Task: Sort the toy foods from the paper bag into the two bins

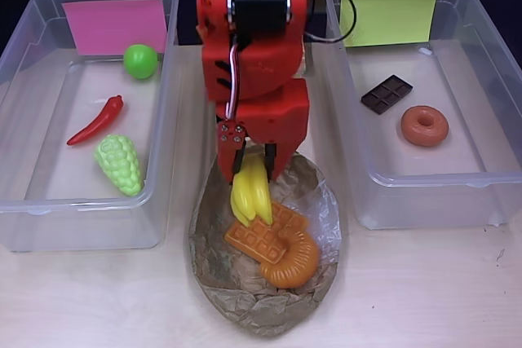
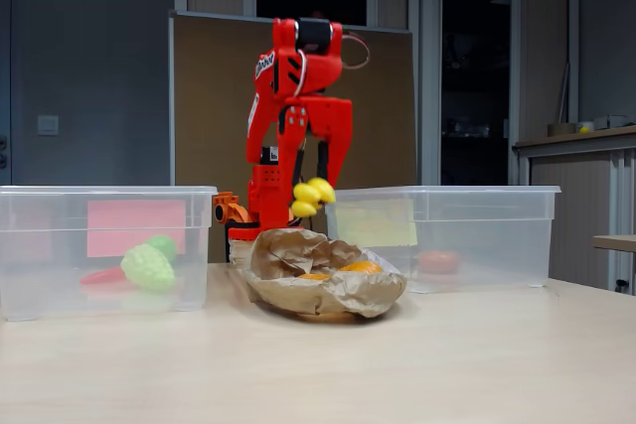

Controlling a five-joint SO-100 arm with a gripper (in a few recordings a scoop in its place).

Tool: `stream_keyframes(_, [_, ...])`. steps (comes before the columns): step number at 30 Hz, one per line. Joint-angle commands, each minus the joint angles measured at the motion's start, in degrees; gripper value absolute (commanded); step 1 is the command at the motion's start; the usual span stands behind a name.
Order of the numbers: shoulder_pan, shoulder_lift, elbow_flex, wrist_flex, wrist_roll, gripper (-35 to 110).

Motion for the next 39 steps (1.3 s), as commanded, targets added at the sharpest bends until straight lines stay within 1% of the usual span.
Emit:
stream_keyframes(1, [2.9, 9.5, 0.5, 3.6, -1.8, 3])
stream_keyframes(6, [10.4, 20.9, 9.0, 5.8, -3.6, 5])
stream_keyframes(9, [16.5, 27.2, 15.4, 5.1, -4.7, 6])
stream_keyframes(12, [23.9, 31.9, 21.3, 4.7, -5.1, 9])
stream_keyframes(17, [35.2, 35.7, 26.2, 4.5, -8.3, 13])
stream_keyframes(23, [45.4, 35.9, 30.2, 3.1, -9.8, 16])
stream_keyframes(28, [49.8, 33.3, 35.2, -0.8, -8.5, 17])
stream_keyframes(35, [52.7, 27.6, 41.2, -5.8, -4.9, 17])
stream_keyframes(39, [53.5, 25.6, 43.3, -7.5, -3.4, 13])
